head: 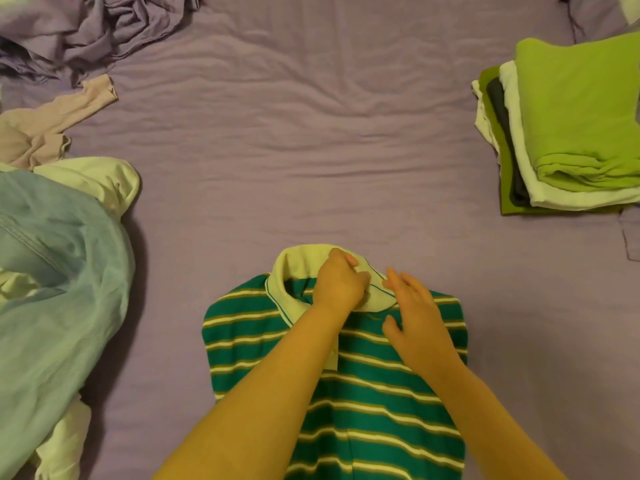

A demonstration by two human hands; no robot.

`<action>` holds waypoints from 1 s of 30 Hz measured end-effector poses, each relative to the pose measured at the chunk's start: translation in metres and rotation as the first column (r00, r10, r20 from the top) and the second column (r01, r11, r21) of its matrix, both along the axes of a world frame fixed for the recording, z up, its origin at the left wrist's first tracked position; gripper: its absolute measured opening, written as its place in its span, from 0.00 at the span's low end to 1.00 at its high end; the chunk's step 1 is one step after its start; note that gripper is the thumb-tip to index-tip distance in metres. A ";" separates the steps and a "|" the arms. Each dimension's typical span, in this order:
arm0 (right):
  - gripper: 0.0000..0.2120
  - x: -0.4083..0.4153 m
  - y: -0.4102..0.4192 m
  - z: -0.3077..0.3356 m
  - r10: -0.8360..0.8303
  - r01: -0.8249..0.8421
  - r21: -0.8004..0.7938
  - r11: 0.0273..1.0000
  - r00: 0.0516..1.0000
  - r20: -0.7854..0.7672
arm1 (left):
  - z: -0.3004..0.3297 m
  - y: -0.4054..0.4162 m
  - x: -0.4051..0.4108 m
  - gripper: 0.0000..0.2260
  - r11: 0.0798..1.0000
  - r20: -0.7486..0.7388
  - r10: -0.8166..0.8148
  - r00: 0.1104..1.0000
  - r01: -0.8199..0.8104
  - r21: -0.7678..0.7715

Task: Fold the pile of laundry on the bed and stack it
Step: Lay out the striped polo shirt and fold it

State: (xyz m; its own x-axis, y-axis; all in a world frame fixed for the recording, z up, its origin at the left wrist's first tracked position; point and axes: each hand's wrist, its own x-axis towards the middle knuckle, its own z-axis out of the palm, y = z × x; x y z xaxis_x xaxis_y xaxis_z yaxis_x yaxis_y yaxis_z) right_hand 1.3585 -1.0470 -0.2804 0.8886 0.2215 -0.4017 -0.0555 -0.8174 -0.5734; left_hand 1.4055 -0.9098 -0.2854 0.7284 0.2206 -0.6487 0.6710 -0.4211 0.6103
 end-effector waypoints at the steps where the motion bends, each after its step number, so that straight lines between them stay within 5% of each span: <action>1: 0.29 0.001 0.000 0.000 -0.004 0.004 0.001 1.000 1.000 0.023 | 0.002 0.001 0.002 0.10 1.000 0.039 -0.018 0.999 0.018 -0.010; 7: 0.03 0.000 0.001 0.002 -0.090 0.066 0.083 0.994 0.939 0.331 | 0.015 0.008 0.025 0.07 0.979 0.216 -0.171 0.961 0.191 -0.071; 11: 0.09 0.000 0.009 0.000 0.172 -0.120 -0.129 0.984 0.816 0.552 | 0.016 0.014 0.040 0.08 0.945 0.213 -0.281 0.936 0.309 -0.109; 15: 0.19 -0.004 0.018 -0.006 -0.085 0.075 0.045 0.996 0.948 0.308 | 0.016 0.023 0.046 0.10 0.913 0.191 -0.326 0.926 0.361 -0.191; 19: 0.24 0.000 0.030 -0.007 -0.273 0.249 0.144 0.958 0.943 0.188 | 0.012 0.026 0.044 0.16 0.890 0.148 -0.359 0.922 0.386 -0.242; 22: 0.17 0.009 0.037 -0.005 -0.340 0.317 0.159 0.935 0.928 0.150 | 0.009 0.028 0.039 0.20 0.883 0.159 -0.352 0.923 0.383 -0.271; 28: 0.09 0.010 0.030 -0.003 -0.212 0.173 0.178 0.969 0.949 0.231 | 0.005 0.036 0.040 0.22 0.880 0.159 -0.320 0.934 0.355 -0.315; 30: 0.08 0.006 0.026 -0.002 0.042 -0.054 0.024 0.998 0.939 0.341 | 0.005 0.036 0.040 0.25 0.877 0.157 -0.328 0.931 0.362 -0.315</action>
